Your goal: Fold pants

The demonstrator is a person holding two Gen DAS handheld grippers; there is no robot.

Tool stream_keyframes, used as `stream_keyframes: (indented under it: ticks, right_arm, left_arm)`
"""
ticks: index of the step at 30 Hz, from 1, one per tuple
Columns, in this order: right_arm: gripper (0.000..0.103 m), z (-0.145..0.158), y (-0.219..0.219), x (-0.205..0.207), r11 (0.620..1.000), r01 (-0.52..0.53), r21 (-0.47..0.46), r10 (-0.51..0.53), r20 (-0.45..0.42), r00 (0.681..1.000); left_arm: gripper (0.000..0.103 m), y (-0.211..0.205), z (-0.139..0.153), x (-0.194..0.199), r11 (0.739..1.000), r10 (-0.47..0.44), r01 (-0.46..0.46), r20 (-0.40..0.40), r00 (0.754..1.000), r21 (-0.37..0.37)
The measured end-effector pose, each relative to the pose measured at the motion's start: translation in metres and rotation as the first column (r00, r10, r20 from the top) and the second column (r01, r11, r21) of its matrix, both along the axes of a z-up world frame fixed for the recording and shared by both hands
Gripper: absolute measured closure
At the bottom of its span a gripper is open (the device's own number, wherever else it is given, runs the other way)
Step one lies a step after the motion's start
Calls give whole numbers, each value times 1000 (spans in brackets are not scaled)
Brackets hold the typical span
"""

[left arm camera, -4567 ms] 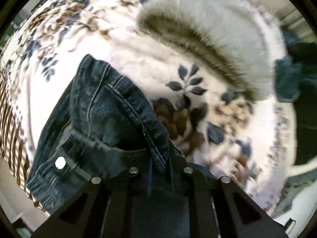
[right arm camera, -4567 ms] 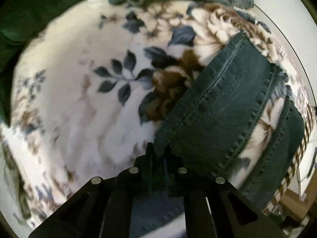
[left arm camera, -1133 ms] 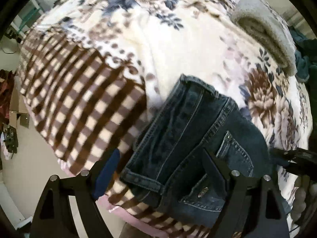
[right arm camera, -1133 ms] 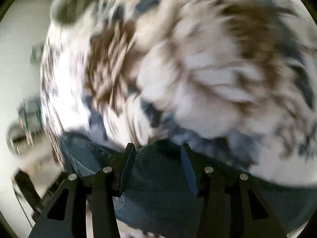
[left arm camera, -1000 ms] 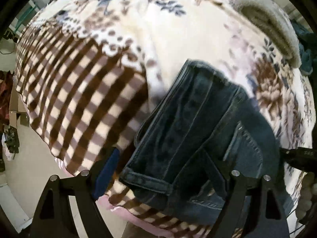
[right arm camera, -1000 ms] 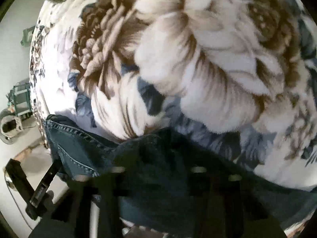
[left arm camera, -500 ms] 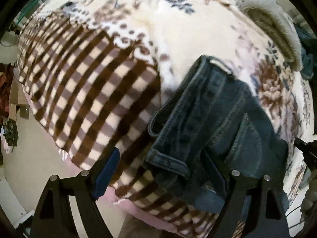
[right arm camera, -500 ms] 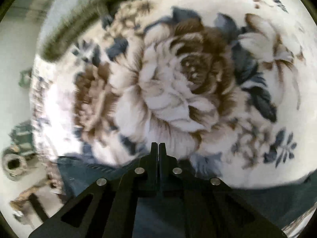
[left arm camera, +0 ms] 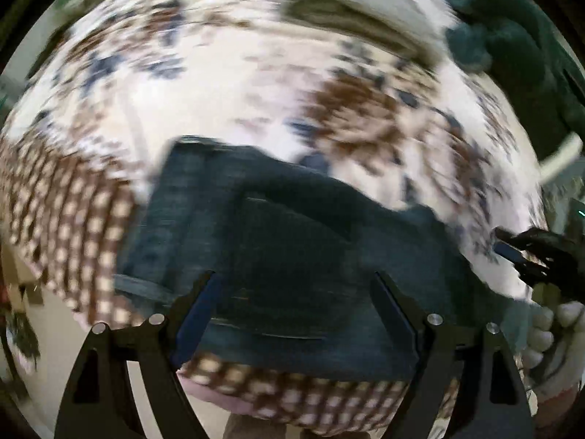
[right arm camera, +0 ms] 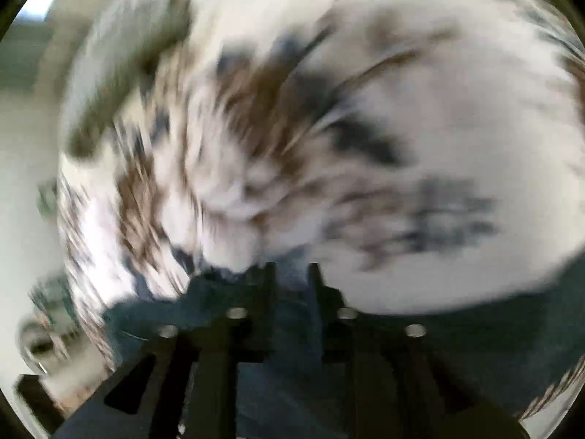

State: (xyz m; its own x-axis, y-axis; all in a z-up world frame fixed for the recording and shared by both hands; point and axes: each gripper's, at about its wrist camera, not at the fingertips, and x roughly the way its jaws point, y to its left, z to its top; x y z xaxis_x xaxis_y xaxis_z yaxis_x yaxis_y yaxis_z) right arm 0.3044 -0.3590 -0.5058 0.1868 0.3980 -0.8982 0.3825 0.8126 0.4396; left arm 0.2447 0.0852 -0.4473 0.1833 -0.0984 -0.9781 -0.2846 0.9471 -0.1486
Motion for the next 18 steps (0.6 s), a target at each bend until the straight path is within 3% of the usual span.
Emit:
stream_keyframes:
  ticks: [1, 2, 5, 7, 9, 12, 13, 16, 18]
  right_arm:
    - [43, 8, -34, -17, 997, 71, -13, -71, 14, 997]
    - [42, 15, -33, -35, 990, 133, -38, -133, 16, 991]
    - [42, 20, -146, -98, 921, 363, -139, -369, -21, 929]
    - [42, 13, -201, -147, 842, 503, -197, -519, -41, 854]
    - [42, 6, -279, -197, 730, 647, -220, -670, -42, 741]
    - [42, -11, -346, -238, 626, 759, -176, -774, -20, 633]
    - [42, -20, -366, -245, 610, 778, -150, -789, -26, 614]
    - [42, -47, -385, -243, 625, 778, -63, -780, -51, 623]
    - [42, -72, -389, -232, 655, 755, 1, -753, -68, 654]
  left_arm:
    - [20, -14, -2, 3, 1000, -19, 19, -8, 1000, -7]
    - [20, -28, -5, 5, 999, -35, 35, -19, 999, -23]
    - [20, -77, -21, 15, 994, -91, 87, -50, 995, -71]
    - [20, -117, -32, 22, 988, -135, 130, -56, 989, -77]
    - [20, -148, -43, 30, 985, -165, 160, -76, 983, -65]
    - [20, -178, -73, 37, 986, -157, 146, -130, 979, -86]
    - [20, -182, -84, 38, 988, -140, 128, -158, 977, -87]
    - [18, -185, -114, 38, 995, -95, 88, -202, 975, -46]
    - [4, -185, -120, 38, 996, -70, 58, -184, 980, -68]
